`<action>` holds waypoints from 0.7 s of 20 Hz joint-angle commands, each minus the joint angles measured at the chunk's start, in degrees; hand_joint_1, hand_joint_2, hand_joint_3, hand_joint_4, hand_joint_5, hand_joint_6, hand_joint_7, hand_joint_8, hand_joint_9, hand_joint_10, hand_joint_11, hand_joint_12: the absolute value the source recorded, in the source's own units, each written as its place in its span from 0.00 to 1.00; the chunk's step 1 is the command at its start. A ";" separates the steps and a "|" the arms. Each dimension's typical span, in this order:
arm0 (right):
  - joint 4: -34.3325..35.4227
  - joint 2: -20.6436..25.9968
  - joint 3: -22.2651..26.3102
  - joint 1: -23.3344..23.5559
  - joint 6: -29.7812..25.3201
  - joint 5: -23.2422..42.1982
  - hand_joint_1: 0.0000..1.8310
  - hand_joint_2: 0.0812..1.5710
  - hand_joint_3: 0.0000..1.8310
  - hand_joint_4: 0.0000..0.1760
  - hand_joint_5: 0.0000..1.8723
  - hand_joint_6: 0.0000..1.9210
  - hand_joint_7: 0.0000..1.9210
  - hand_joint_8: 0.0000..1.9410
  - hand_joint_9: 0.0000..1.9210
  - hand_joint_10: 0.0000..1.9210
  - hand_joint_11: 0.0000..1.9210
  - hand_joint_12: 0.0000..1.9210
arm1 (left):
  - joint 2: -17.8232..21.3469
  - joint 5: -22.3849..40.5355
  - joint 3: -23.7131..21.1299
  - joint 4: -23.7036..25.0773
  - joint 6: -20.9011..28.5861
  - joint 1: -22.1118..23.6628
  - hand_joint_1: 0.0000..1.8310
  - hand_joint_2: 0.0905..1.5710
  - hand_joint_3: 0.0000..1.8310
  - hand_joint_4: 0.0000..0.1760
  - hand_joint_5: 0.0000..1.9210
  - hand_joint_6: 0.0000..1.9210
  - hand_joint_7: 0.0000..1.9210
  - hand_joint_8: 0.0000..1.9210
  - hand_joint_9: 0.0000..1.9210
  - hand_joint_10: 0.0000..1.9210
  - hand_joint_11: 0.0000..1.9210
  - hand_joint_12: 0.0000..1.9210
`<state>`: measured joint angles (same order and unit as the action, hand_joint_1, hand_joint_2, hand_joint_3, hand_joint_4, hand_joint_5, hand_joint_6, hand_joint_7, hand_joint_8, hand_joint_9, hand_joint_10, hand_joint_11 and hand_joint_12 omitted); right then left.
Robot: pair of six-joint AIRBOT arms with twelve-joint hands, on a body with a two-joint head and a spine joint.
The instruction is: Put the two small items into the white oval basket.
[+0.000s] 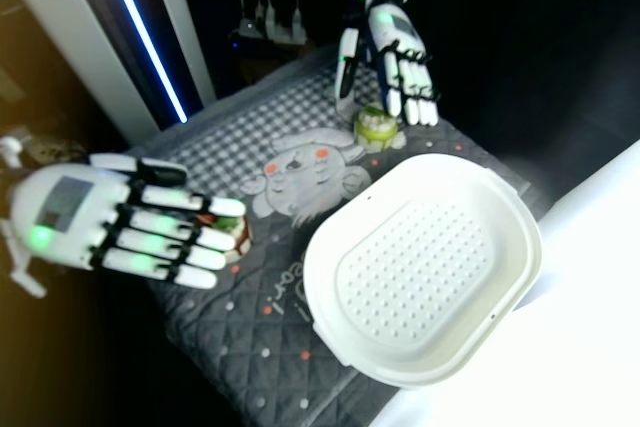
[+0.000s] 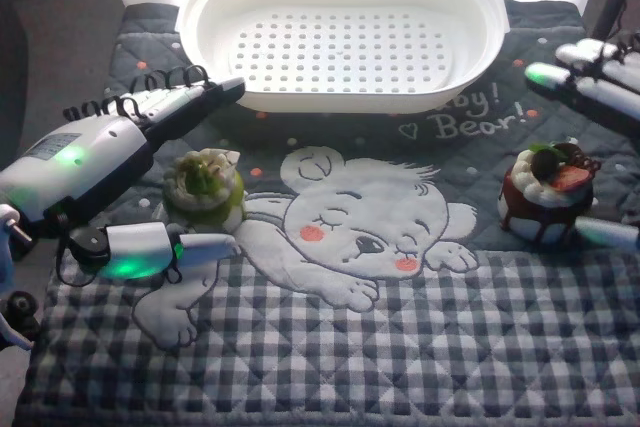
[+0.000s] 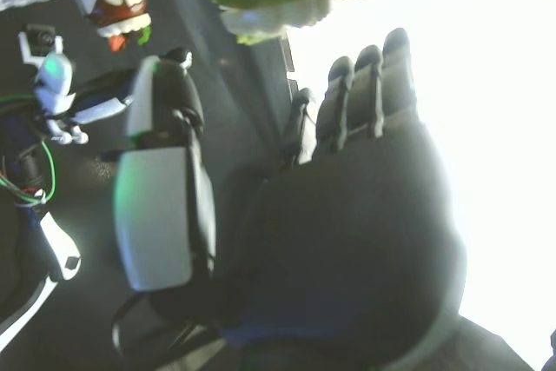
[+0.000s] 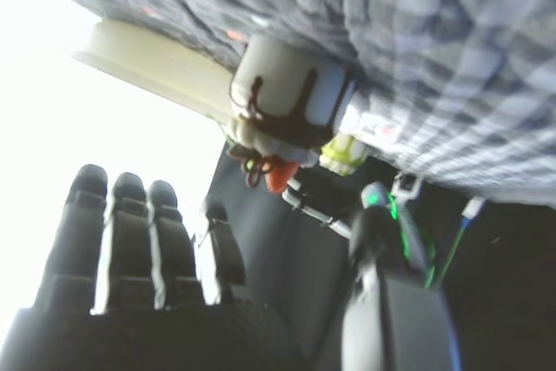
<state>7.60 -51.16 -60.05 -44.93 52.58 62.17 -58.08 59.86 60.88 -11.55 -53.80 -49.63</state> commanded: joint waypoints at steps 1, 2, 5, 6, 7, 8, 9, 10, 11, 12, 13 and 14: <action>0.36 0.36 -0.25 0.49 -0.11 6.44 0.43 0.69 0.00 0.55 0.00 0.00 0.00 0.00 0.00 0.01 0.00 0.59 | 0.07 7.33 0.27 0.36 0.33 0.43 0.48 0.68 0.01 0.26 0.04 0.01 0.04 0.00 0.00 0.13 0.00 0.61; 0.36 0.22 -0.30 0.53 0.01 6.44 0.43 0.69 0.00 0.51 0.00 0.00 0.00 0.00 0.01 0.01 0.00 0.58 | 0.08 7.39 0.28 0.40 0.33 0.50 0.49 0.68 0.00 0.23 0.05 0.00 0.04 0.00 0.00 0.13 0.00 0.58; 0.40 -1.76 -1.40 0.80 0.04 5.32 0.44 0.70 0.00 0.52 0.00 0.00 0.00 0.00 0.02 0.01 0.00 0.50 | -0.24 5.75 0.73 0.23 0.33 0.58 0.51 0.68 0.00 0.13 0.07 0.00 0.07 0.01 0.01 0.14 0.00 0.58; 0.47 -2.45 -1.90 0.88 0.03 4.38 0.44 0.70 0.00 0.52 0.00 0.00 0.00 0.00 0.02 0.01 0.00 0.50 | -0.69 4.97 1.12 -0.03 0.33 0.59 0.51 0.68 0.00 0.13 0.07 0.00 0.07 0.01 0.01 0.14 0.00 0.58; 0.72 -3.44 -2.56 0.94 0.03 3.11 0.43 0.70 0.00 0.48 0.00 0.00 0.00 0.00 0.00 0.00 0.00 0.29 | -1.31 3.83 1.65 -0.50 0.33 0.63 0.50 0.68 0.00 0.00 0.06 0.00 0.07 0.00 0.02 0.12 0.00 0.56; 0.95 -4.24 -3.15 0.98 0.03 2.07 0.41 0.70 0.00 0.44 0.00 0.00 0.00 0.00 0.00 0.00 0.00 0.19 | -1.97 2.79 2.25 -1.01 0.34 0.71 0.51 0.69 0.00 0.00 0.06 0.00 0.07 0.00 0.03 0.12 0.00 0.59; 1.07 -5.02 -3.65 1.01 0.02 1.03 0.41 0.70 0.00 0.44 0.00 0.00 0.00 0.00 0.00 0.00 0.00 0.19 | -2.62 1.54 2.78 -1.35 0.34 0.85 0.51 0.69 0.00 0.00 0.06 0.00 0.07 0.00 0.03 0.12 0.00 0.59; 1.10 -5.80 -4.21 1.07 0.02 -0.13 0.42 0.70 0.00 0.28 0.03 0.01 0.10 0.01 0.08 0.03 0.00 0.45 | -3.25 0.02 3.47 -1.49 0.41 1.03 0.53 0.69 0.00 0.00 0.09 0.00 0.08 0.00 0.05 0.09 0.00 0.55; 1.10 -6.40 -4.69 1.14 0.01 -1.33 0.42 0.70 0.00 0.28 0.03 0.01 0.10 0.01 0.08 0.03 0.00 0.45 | -3.80 -1.16 3.95 -1.57 0.45 1.14 0.53 0.69 0.00 0.00 0.09 0.00 0.08 0.00 0.05 0.09 0.00 0.55; 1.10 -6.69 -4.95 1.18 0.01 -2.28 0.54 0.71 0.00 0.00 0.22 0.03 0.25 0.02 0.26 0.15 0.08 0.75 | -4.26 -2.27 4.44 -1.74 0.56 1.22 0.55 0.73 0.00 0.00 0.22 0.02 0.25 0.03 0.20 0.19 0.00 0.78; 1.09 -6.72 -5.01 1.21 0.01 -2.96 0.63 0.74 0.01 0.00 0.33 0.57 0.43 0.49 0.44 0.32 0.32 0.78 | -4.57 -2.85 4.84 -1.83 0.93 1.23 0.68 0.75 0.00 0.00 0.34 0.04 0.37 0.55 0.34 0.36 0.17 0.88; 1.09 -6.72 -5.06 1.22 0.01 -3.08 0.66 0.76 0.00 0.00 0.36 0.63 0.46 0.64 0.50 0.57 0.44 0.89 | -4.70 -3.03 5.06 -1.83 1.28 1.24 0.66 0.77 0.00 0.00 0.33 0.56 0.43 0.67 0.36 0.55 0.26 0.95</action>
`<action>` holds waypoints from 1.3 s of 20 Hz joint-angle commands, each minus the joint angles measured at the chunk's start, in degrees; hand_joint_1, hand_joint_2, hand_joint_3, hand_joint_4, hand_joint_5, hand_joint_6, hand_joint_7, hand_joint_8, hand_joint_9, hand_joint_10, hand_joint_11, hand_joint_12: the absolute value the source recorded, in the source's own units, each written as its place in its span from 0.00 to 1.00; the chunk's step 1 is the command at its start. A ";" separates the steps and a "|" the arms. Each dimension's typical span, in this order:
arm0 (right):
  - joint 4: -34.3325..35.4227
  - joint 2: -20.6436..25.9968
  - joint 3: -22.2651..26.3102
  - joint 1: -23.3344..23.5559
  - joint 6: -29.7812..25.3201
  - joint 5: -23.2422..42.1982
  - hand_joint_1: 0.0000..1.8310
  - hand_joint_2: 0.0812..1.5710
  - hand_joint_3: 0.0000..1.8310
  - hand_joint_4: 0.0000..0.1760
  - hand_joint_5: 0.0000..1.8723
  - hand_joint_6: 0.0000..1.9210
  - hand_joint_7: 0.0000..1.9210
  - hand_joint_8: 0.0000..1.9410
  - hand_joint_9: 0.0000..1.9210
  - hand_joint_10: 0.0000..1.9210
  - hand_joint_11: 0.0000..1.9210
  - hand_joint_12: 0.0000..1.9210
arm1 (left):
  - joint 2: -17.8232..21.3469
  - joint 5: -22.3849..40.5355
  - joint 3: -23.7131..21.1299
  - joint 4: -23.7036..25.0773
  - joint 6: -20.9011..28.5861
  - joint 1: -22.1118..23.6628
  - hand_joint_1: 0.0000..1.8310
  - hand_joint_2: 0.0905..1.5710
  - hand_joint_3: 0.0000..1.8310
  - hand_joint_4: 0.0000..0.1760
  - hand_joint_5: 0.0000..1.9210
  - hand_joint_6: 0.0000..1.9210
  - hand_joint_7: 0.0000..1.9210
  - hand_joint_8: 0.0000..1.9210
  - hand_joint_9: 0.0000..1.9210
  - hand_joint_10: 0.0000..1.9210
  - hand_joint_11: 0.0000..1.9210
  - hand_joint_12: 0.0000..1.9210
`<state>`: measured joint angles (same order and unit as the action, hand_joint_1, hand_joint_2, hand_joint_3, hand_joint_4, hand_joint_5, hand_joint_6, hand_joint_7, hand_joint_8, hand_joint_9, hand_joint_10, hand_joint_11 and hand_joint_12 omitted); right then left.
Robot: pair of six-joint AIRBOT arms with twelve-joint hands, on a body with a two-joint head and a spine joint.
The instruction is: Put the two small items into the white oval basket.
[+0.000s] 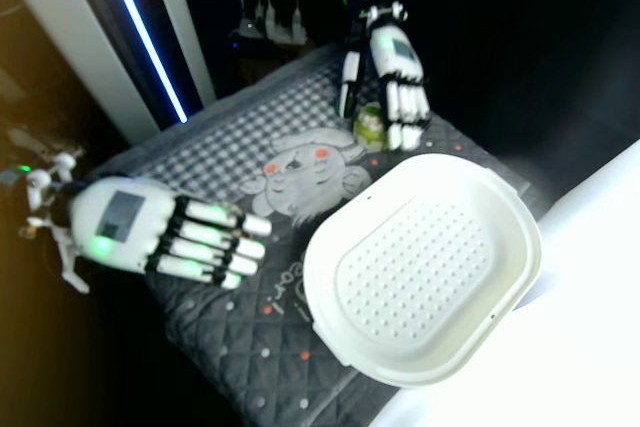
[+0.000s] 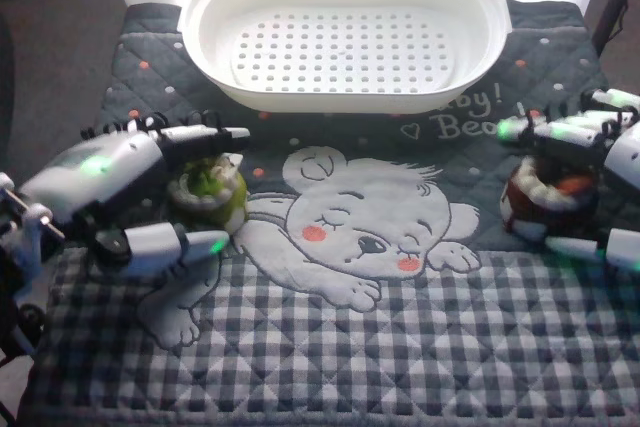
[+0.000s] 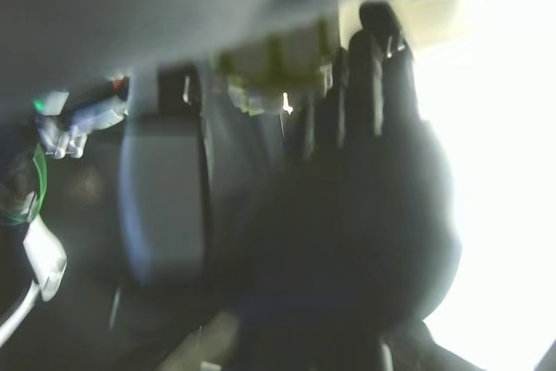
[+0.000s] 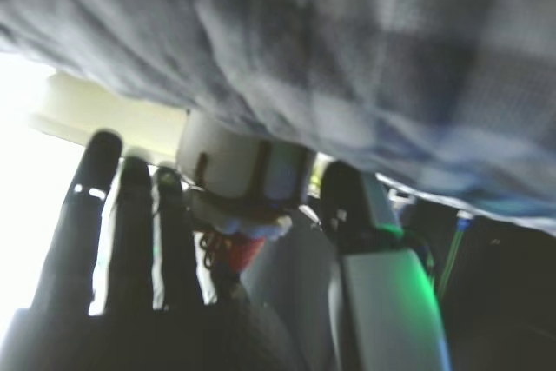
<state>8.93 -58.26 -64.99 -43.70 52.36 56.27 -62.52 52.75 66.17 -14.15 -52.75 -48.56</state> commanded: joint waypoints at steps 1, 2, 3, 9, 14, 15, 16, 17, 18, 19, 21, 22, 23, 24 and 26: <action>-0.24 0.40 -0.13 0.04 0.23 2.78 0.67 0.77 0.00 0.00 0.38 0.60 0.45 0.74 0.52 0.77 0.50 0.97 | -0.26 4.26 -0.20 0.76 0.31 0.17 0.72 0.78 0.00 0.00 0.32 0.62 0.40 0.71 0.39 0.79 0.33 0.97; -0.25 0.47 -0.13 0.14 0.21 2.80 0.66 0.78 0.00 0.00 0.38 0.61 0.43 0.79 0.53 0.86 0.54 0.99 | -0.22 4.68 -0.20 0.73 0.32 0.16 0.73 0.79 0.00 0.00 0.30 0.66 0.37 0.75 0.38 0.87 0.31 0.99; -0.56 0.72 -0.06 0.61 0.13 2.86 0.66 0.78 0.00 0.00 0.38 0.61 0.43 0.79 0.53 0.86 0.54 0.99 | 0.14 5.74 -0.48 0.84 0.33 0.16 0.73 0.79 0.00 0.00 0.30 0.66 0.37 0.75 0.38 0.87 0.31 0.99; -6.13 3.35 1.59 8.33 0.19 4.93 0.73 0.77 0.00 0.00 0.35 0.64 0.40 0.71 0.40 0.82 0.31 0.92 | 5.03 16.58 -3.70 4.69 0.30 2.43 0.73 0.79 0.00 0.00 0.32 0.65 0.39 0.71 0.39 0.88 0.31 1.00; -7.20 0.90 -1.55 16.60 3.89 1.95 0.66 0.77 0.00 0.00 0.39 0.67 0.41 0.74 0.54 0.92 0.57 1.00 | 2.89 11.09 2.06 4.85 0.27 11.48 0.67 0.78 0.00 0.00 0.33 0.68 0.43 0.71 0.38 0.67 0.30 0.93; -7.21 -0.82 -3.34 19.51 5.33 -1.54 0.72 0.77 0.00 0.00 0.37 0.59 0.39 0.75 0.45 0.86 0.47 0.99 | 1.67 7.37 4.23 5.95 0.28 15.12 0.72 0.77 0.00 0.00 0.33 0.65 0.40 0.71 0.39 0.79 0.29 0.94; -7.22 -1.88 -4.69 21.31 5.38 -3.44 0.67 0.79 0.00 0.00 0.36 0.61 0.39 0.84 0.47 0.94 0.53 1.00 | 0.51 4.44 5.82 7.17 0.27 17.85 0.73 0.77 0.00 0.00 0.33 0.65 0.40 0.71 0.40 0.82 0.28 0.94; -7.14 -3.04 -6.40 23.29 5.47 -5.24 0.63 0.76 0.00 0.00 0.42 0.64 0.45 0.93 0.55 0.99 0.62 1.00 | -1.46 -0.22 8.21 8.46 0.26 21.53 0.72 0.78 0.00 0.00 0.33 0.66 0.39 0.71 0.39 0.83 0.28 0.94; -6.60 -4.10 -7.94 24.27 5.47 -6.39 0.64 0.79 0.01 0.00 0.37 0.72 0.39 0.81 0.54 1.00 0.61 1.00 | -3.28 -3.68 10.41 9.01 0.18 23.91 0.72 0.79 0.00 0.00 0.33 0.68 0.37 0.73 0.38 0.84 0.27 0.91; -5.86 -5.64 -9.86 25.43 5.48 -7.76 0.60 0.80 0.01 0.00 0.36 0.75 0.46 0.96 0.59 1.00 0.66 1.00 | -5.67 -7.22 13.34 9.02 0.17 25.69 0.65 0.79 0.00 0.00 0.34 0.70 0.39 0.76 0.30 0.73 0.22 0.94; -3.98 -9.64 -14.79 27.33 5.49 -10.72 0.60 0.79 0.00 0.00 0.38 0.72 0.52 1.00 0.66 1.00 0.71 1.00 | -9.54 -12.63 18.40 9.20 0.17 28.30 0.64 0.78 0.00 0.00 0.35 0.68 0.42 0.74 0.32 0.69 0.24 0.95; -3.12 -11.50 -16.99 27.99 5.49 -11.87 0.64 0.80 0.00 0.00 0.34 0.65 0.42 0.89 0.50 0.91 0.53 0.99 | -11.73 -15.34 21.26 9.35 0.18 29.98 0.64 0.78 0.00 0.00 0.35 0.69 0.42 0.73 0.32 0.68 0.25 0.95; -2.75 -12.19 -17.89 28.38 5.49 -12.79 0.64 0.80 0.00 0.00 0.34 0.65 0.42 0.89 0.50 0.91 0.53 0.99 | -12.80 -16.58 22.63 9.35 0.19 30.63 0.64 0.78 0.00 0.00 0.35 0.69 0.42 0.73 0.32 0.68 0.25 0.95; -2.44 -13.25 -19.26 29.13 5.49 -14.24 0.74 0.76 0.00 0.00 0.34 0.60 0.42 0.67 0.48 0.77 0.45 0.85 | -13.70 -17.38 23.84 9.34 0.19 30.98 0.72 0.78 0.00 0.00 0.33 0.68 0.40 0.72 0.35 0.84 0.21 0.96; -2.21 -14.94 -21.32 30.03 5.49 -16.11 0.74 0.76 0.00 0.00 0.32 0.64 0.40 0.69 0.46 0.77 0.40 0.83 | -14.89 -18.79 25.79 8.94 0.51 31.20 0.72 0.79 0.00 0.00 0.31 0.71 0.41 0.72 0.32 0.85 0.12 0.95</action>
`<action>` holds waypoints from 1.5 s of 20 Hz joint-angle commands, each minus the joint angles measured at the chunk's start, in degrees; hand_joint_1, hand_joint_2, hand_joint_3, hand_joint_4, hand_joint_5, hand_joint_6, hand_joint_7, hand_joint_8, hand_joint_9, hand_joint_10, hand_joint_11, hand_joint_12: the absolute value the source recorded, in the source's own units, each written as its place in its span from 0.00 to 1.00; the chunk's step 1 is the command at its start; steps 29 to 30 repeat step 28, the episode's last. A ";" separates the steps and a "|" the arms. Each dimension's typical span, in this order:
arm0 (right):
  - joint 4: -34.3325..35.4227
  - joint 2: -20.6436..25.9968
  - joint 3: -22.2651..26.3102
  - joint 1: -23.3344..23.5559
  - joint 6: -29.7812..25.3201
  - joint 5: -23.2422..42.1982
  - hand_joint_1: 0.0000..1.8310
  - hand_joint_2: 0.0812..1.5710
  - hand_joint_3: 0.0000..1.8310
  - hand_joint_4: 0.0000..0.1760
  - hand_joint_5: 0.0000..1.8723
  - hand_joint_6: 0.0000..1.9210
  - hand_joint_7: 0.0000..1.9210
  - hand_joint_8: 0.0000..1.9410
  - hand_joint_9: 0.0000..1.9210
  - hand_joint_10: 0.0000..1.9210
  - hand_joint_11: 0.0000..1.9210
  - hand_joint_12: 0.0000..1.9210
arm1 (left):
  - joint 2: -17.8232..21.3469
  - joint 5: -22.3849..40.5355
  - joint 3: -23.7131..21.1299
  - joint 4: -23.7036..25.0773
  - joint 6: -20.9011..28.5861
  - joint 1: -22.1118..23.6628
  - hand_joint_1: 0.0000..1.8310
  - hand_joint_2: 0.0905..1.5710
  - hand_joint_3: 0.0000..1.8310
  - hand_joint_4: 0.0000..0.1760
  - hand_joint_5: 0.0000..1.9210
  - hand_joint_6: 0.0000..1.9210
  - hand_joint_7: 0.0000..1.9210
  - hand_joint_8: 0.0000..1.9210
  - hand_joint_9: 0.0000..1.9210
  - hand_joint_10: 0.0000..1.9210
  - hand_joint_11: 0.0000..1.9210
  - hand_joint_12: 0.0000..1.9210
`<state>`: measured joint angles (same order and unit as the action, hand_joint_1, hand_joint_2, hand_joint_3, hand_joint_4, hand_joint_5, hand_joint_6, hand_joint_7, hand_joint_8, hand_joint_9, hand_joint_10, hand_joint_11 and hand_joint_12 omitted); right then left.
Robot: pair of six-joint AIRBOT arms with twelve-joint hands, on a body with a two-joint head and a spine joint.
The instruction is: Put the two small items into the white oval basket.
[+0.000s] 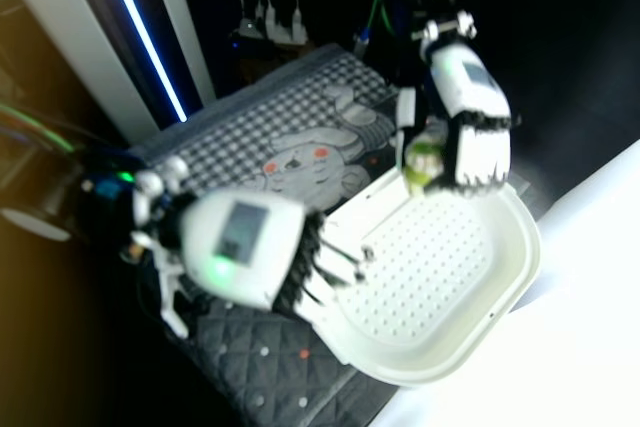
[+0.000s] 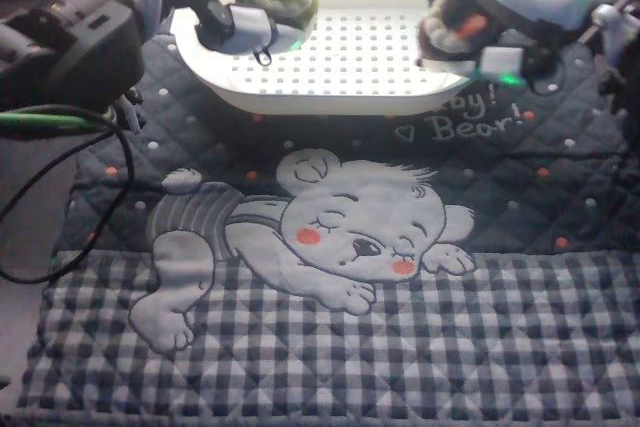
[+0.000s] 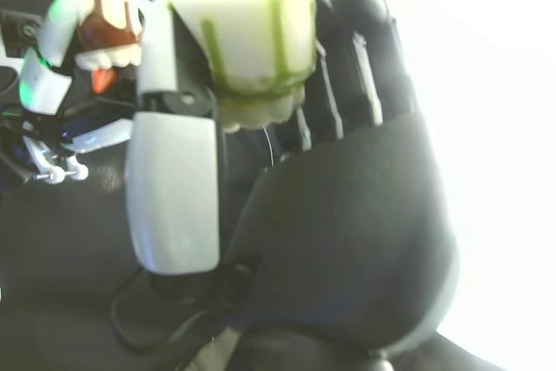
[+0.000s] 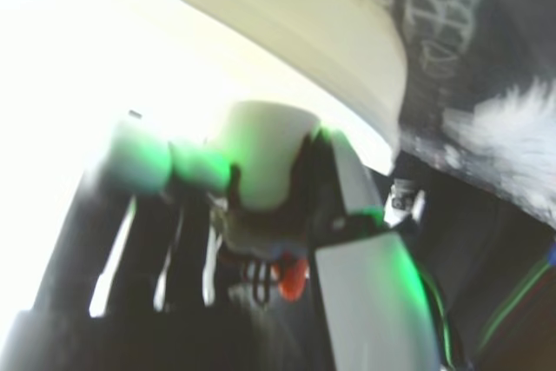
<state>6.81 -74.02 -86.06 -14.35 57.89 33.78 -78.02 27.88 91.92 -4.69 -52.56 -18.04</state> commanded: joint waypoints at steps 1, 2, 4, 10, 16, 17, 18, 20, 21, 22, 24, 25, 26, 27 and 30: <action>-0.05 0.63 -0.53 0.73 -0.03 5.98 0.67 0.74 0.00 0.00 0.22 0.41 0.28 0.48 0.37 0.73 0.39 0.89 | 0.11 4.77 0.75 -0.37 0.55 0.83 0.67 0.80 0.00 0.00 0.29 0.74 0.42 0.73 0.25 0.68 0.05 0.94; 0.08 0.43 -0.77 0.75 -0.03 5.66 0.61 0.74 0.00 0.00 0.16 0.28 0.20 0.31 0.27 0.67 0.25 0.91 | -0.09 3.90 1.10 -0.12 0.54 0.97 0.70 0.78 0.00 0.00 0.24 0.48 0.38 0.74 0.23 0.62 0.06 0.94; 0.46 0.13 -1.06 0.75 -0.03 5.48 0.47 0.70 0.00 0.30 0.02 0.04 0.05 0.04 0.03 0.40 0.01 0.65 | -0.28 2.98 1.66 -0.41 0.57 0.96 0.59 0.73 0.00 0.26 0.10 0.22 0.10 0.27 0.04 0.51 0.01 0.93; 0.39 0.17 -0.45 0.74 -0.03 5.08 0.33 0.64 0.00 0.20 0.00 0.00 0.00 0.00 0.00 0.00 0.00 0.00 | -0.57 1.35 2.17 -1.29 0.63 -0.11 0.30 0.60 0.00 0.98 0.00 0.00 0.00 0.00 0.00 0.00 0.00 0.02; -3.32 6.23 8.07 0.72 -0.05 7.70 0.28 0.66 0.00 0.24 0.00 0.00 0.00 0.00 0.00 0.00 0.00 0.00 | 7.65 10.96 -6.14 -3.03 2.59 -4.56 0.32 0.58 0.00 0.78 0.00 0.00 0.00 0.00 0.00 0.00 0.00 0.00; -3.70 10.02 11.03 0.72 -0.06 10.42 0.27 0.66 0.00 0.37 0.00 0.00 0.00 0.00 0.00 0.00 0.00 0.17 | 10.15 15.13 -8.64 -3.02 3.65 -6.51 0.33 0.62 0.01 0.76 0.00 0.00 0.00 0.00 0.00 0.00 0.00 0.00; -4.44 12.55 13.42 0.70 -0.07 12.19 0.25 0.66 0.00 0.52 0.00 0.00 0.00 0.00 0.00 0.00 0.00 0.37 | 12.29 18.54 -10.71 -3.02 4.64 -8.40 0.33 0.63 0.01 0.77 0.00 0.00 0.00 0.00 0.00 0.00 0.00 0.00; -5.95 17.60 19.16 0.52 -0.07 15.67 0.27 0.67 0.00 0.35 0.00 0.00 0.00 0.00 0.00 0.00 0.00 0.40 | 17.84 27.43 -16.40 -2.96 6.08 -12.89 0.31 0.60 0.00 0.94 0.00 0.00 0.00 0.00 0.00 0.00 0.00 0.00; -6.63 19.79 21.50 0.09 -0.07 17.25 0.24 0.69 0.00 0.35 0.00 0.00 0.00 0.00 0.00 0.00 0.00 0.08 | 20.59 31.88 -19.40 -2.98 6.08 -15.12 0.28 0.59 0.00 0.99 0.00 0.00 0.00 0.00 0.00 0.00 0.00 0.00; -7.08 21.48 23.56 -2.07 -0.07 20.27 0.22 0.69 0.00 0.40 0.00 0.00 0.00 0.00 0.00 0.00 0.00 0.02 | 22.72 36.63 -21.86 -2.86 6.09 -17.29 0.26 0.59 0.00 1.00 0.00 0.00 0.00 0.00 0.00 0.00 0.00 0.00; -6.63 25.28 26.78 -7.81 -0.08 28.09 0.19 0.66 0.00 0.82 0.00 0.00 0.00 0.00 0.00 0.00 0.00 0.43 | 25.40 44.33 -25.38 -2.79 6.09 -21.63 0.29 0.60 0.00 1.00 0.00 0.00 0.00 0.00 0.00 0.00 0.00 0.00; -6.02 27.67 28.78 -10.66 -0.08 32.33 0.18 0.65 0.00 0.88 0.00 0.00 0.00 0.00 0.01 0.00 0.00 0.66 | 27.07 49.30 -27.43 -2.85 6.09 -24.21 0.30 0.65 0.01 1.00 0.00 0.00 0.00 0.00 0.00 0.00 0.00 0.00; -5.61 29.54 30.38 -12.89 -0.08 35.32 0.17 0.64 0.00 0.78 0.00 0.00 0.00 0.00 0.01 0.00 0.00 0.69 | 28.75 53.99 -29.43 -3.13 6.08 -26.61 0.29 0.65 0.00 1.00 0.00 0.00 0.00 0.00 0.00 0.00 0.00 0.00; -5.38 30.51 31.40 -14.04 -0.08 37.26 0.16 0.60 0.00 0.75 0.00 0.00 0.00 0.00 0.00 0.00 0.00 0.46 | 29.77 56.73 -30.66 -3.17 6.02 -28.07 0.28 0.68 0.01 0.96 0.00 0.00 0.00 0.00 0.00 0.00 0.00 0.00; -5.03 31.55 32.36 -15.20 -0.08 39.22 0.16 0.61 0.00 0.70 0.00 0.00 0.00 0.00 0.00 0.00 0.00 0.37 | 30.78 59.09 -31.95 -3.17 5.50 -29.62 0.29 0.65 0.00 0.87 0.00 0.00 0.00 0.00 0.00 0.00 0.00 0.00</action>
